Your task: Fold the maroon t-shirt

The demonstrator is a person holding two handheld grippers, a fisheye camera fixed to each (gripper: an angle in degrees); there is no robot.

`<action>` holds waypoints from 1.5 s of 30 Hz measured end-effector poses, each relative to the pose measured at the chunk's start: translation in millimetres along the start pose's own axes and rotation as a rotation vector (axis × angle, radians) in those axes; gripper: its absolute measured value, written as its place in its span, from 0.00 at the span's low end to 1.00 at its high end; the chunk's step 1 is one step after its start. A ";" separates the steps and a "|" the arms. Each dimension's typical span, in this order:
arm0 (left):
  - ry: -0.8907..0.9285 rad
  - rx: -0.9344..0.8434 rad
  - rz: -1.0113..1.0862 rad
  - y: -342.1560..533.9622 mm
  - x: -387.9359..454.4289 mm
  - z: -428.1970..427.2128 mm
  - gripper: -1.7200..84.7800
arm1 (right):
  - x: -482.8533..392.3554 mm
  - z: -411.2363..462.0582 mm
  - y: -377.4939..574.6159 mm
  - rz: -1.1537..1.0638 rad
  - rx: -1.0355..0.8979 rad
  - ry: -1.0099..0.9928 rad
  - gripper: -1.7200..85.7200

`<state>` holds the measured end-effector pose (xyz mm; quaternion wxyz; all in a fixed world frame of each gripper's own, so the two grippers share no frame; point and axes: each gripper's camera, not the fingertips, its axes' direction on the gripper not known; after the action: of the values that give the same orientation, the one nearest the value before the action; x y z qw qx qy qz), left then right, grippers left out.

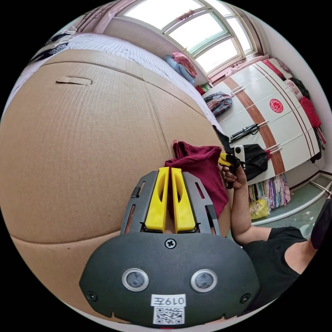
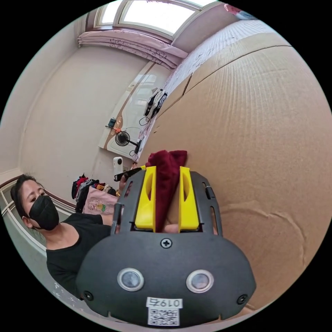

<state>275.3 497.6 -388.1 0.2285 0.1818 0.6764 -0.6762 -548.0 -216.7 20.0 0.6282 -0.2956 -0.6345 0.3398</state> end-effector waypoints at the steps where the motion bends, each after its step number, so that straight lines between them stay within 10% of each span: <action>1: 0.001 0.000 0.000 0.5 0.1 0.0 0.04 | 5.0 -3.4 1.5 0.009 0.026 -0.036 0.13; 36: 0.056 0.020 0.083 65.5 32.2 -52.6 0.03 | 25.0 42.1 85.3 -0.054 0.037 0.116 0.11; 41: -0.258 -0.053 0.172 93.9 66.7 -45.6 0.03 | 28.4 55.8 111.1 -0.085 0.041 0.177 0.10; 45: -0.055 -0.049 0.297 99.1 81.7 -54.8 0.03 | 33.3 65.0 115.3 -0.112 0.034 0.144 0.10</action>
<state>259.1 549.1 -516.8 0.3489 0.2557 0.6517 -0.6230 -620.1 -125.4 -51.3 0.6952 -0.2724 -0.5973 0.2929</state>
